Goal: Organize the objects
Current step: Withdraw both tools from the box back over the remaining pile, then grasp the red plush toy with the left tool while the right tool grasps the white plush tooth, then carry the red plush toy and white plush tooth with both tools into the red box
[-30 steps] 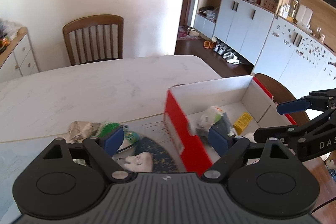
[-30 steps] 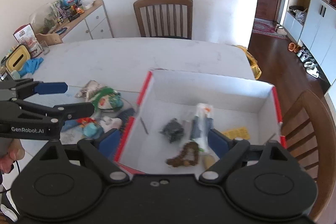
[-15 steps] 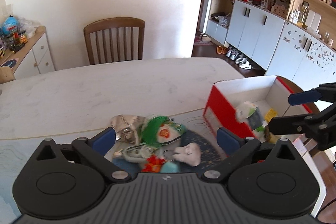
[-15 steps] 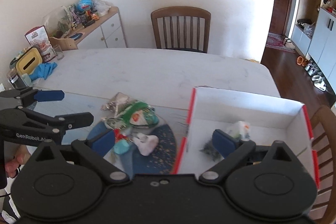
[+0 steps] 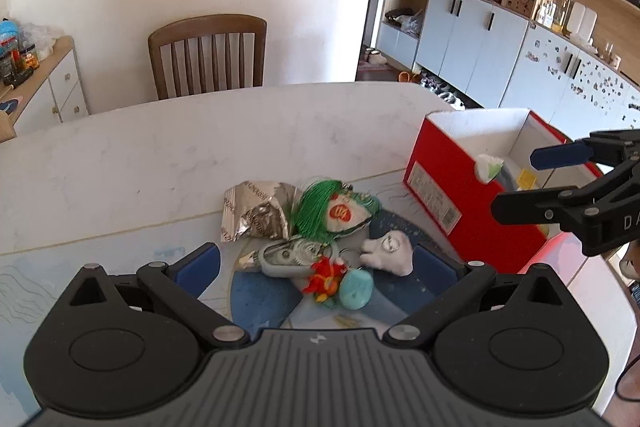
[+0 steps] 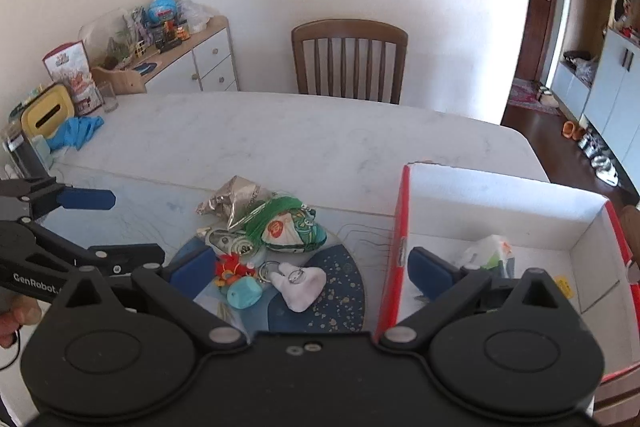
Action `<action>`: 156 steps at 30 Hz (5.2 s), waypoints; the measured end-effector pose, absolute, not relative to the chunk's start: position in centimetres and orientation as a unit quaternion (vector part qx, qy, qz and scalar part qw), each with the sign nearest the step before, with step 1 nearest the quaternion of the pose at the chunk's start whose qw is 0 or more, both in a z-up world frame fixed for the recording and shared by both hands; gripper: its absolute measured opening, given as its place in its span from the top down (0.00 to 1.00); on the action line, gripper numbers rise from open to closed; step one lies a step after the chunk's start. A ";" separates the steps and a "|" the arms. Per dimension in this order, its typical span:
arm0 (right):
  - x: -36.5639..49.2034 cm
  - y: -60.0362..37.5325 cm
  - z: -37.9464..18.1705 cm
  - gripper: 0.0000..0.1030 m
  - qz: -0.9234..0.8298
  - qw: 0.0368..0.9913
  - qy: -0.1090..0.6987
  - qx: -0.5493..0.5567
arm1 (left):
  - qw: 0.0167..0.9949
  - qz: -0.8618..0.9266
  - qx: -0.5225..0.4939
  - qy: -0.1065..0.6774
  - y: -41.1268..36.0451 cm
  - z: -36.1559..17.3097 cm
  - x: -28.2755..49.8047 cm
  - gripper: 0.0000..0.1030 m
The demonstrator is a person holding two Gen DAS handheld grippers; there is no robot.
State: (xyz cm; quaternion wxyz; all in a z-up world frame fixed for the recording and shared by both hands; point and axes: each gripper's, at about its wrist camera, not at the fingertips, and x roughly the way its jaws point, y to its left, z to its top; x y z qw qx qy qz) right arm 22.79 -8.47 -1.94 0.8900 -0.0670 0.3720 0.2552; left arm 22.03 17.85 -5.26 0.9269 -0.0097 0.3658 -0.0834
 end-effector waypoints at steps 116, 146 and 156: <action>21.2 -9.5 -6.2 0.68 0.181 0.866 0.466 0.029 | 0.905 -0.134 0.067 0.399 16.7 -16.5 25.5 0.41; 21.3 -16.5 -2.3 0.68 0.217 0.878 0.425 0.033 | 0.935 -0.099 0.013 0.340 13.6 -7.2 21.4 0.71; 23.5 -23.1 -1.1 0.68 0.196 0.892 0.406 0.024 | 0.948 -0.131 -0.005 0.290 7.4 -1.3 22.0 0.71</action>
